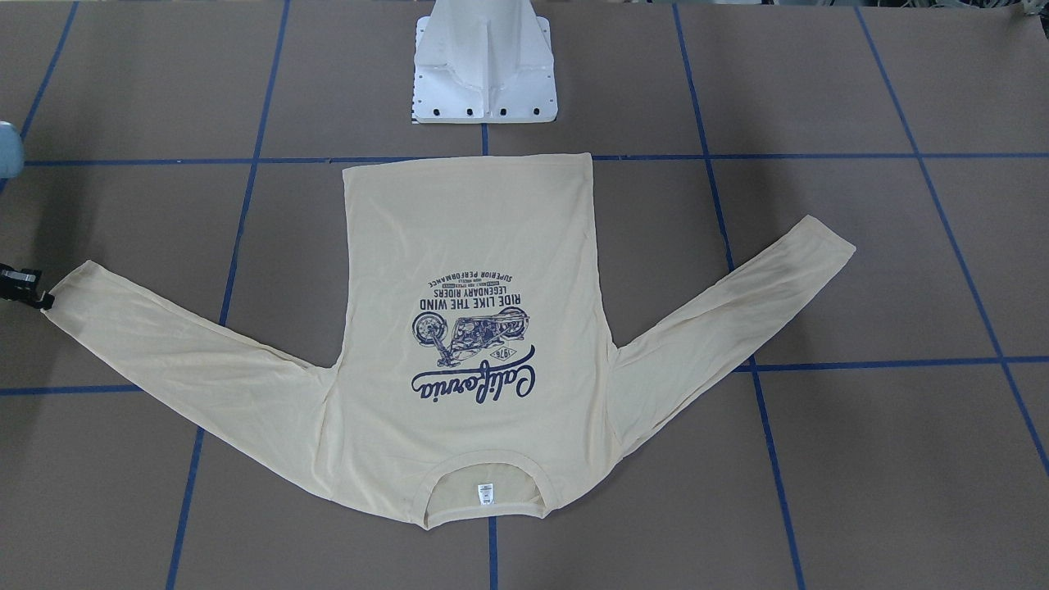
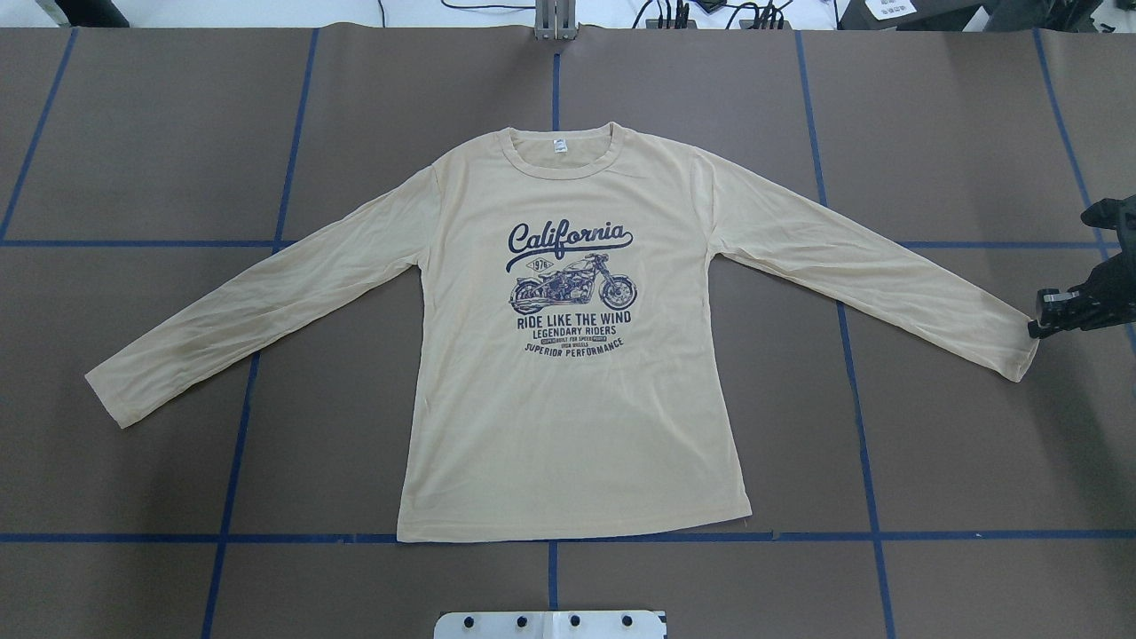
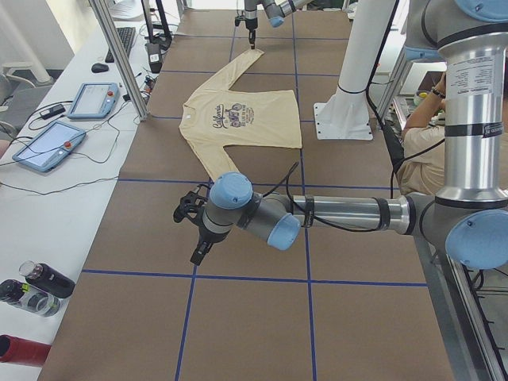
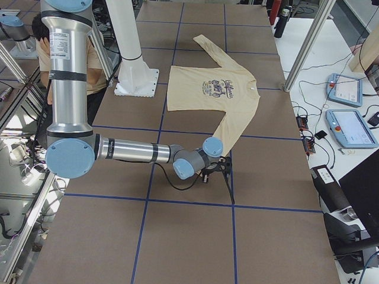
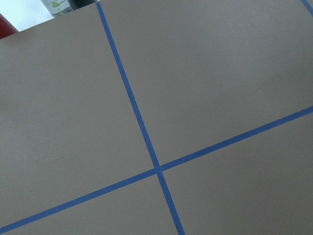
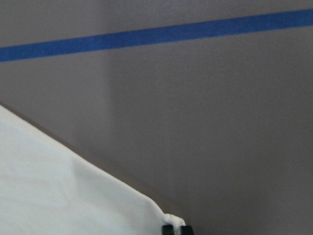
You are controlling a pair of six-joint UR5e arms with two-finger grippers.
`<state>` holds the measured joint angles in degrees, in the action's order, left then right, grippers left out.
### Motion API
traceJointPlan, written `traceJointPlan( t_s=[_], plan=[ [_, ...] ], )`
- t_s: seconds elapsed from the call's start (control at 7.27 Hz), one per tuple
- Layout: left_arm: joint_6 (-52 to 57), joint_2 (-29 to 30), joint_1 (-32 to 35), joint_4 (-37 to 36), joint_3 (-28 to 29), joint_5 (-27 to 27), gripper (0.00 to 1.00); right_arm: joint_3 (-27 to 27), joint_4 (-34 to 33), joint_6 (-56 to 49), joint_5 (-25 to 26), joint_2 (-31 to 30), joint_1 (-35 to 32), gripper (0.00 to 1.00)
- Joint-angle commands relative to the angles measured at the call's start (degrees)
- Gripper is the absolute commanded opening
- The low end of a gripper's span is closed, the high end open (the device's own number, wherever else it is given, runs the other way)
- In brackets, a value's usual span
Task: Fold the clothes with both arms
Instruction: 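Lower the right gripper and grasp the sleeve cuff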
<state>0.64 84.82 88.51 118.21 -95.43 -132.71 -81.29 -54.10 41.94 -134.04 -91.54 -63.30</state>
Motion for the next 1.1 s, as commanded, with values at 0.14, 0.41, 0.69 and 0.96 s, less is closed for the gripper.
traceJointPlan(
  t_s=[0.14, 0.41, 0.69, 0.96],
  plan=[
    [-0.37, -0.01, 0.00, 0.01, -0.28, -0.09, 1.00, -2.72, -0.65, 0.07, -0.78, 0.13, -0.59, 0.00],
    [-0.72, -0.01, 0.00, 0.00, -0.11, -3.58, 1.00, -8.42, -1.88, 0.33, -0.96, -0.57, -0.68, 0.00],
    [-0.46, -0.01, 0.00, 0.79, -0.02, -3.69, 1.00, -15.35, -11.16, 2.77, -1.57, 3.27, -0.60, 0.00],
    [-0.46, 0.34, -0.09, 1.59, -0.02, -3.78, 1.00, -16.88, -13.58, 23.26, -0.97, 14.49, 4.28, 0.00]
  ],
)
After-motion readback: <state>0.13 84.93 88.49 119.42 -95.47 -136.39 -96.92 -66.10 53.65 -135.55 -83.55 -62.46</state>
